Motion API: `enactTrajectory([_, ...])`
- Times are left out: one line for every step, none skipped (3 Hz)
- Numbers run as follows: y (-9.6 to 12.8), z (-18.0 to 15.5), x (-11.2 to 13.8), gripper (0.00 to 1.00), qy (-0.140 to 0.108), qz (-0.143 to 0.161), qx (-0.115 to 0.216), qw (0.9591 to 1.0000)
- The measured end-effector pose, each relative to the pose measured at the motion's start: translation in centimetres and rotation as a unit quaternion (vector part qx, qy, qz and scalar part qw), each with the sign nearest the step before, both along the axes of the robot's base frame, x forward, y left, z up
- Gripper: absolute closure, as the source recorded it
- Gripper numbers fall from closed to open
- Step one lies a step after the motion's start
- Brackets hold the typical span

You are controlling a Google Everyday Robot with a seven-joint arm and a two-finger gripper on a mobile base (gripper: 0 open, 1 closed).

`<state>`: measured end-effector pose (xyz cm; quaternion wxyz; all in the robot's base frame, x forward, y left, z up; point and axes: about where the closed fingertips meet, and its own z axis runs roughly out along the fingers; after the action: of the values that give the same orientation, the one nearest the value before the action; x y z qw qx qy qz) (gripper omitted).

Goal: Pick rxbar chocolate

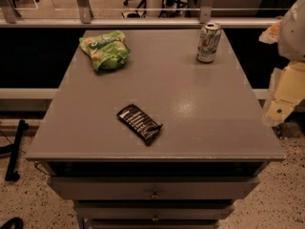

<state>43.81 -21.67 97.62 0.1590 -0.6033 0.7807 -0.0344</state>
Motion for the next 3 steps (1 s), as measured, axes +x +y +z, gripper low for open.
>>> enactTrajectory([0.0, 0.0, 0.0, 0.0, 0.0, 0.0, 0.0, 1.0])
enactTrajectory([0.8, -0.6, 0.2, 0.0, 0.004, 0.001, 0.016, 0.9999])
enactTrajectory([4.8, -2.1, 0.6, 0.0, 0.012, 0.009, 0.067, 0.9976])
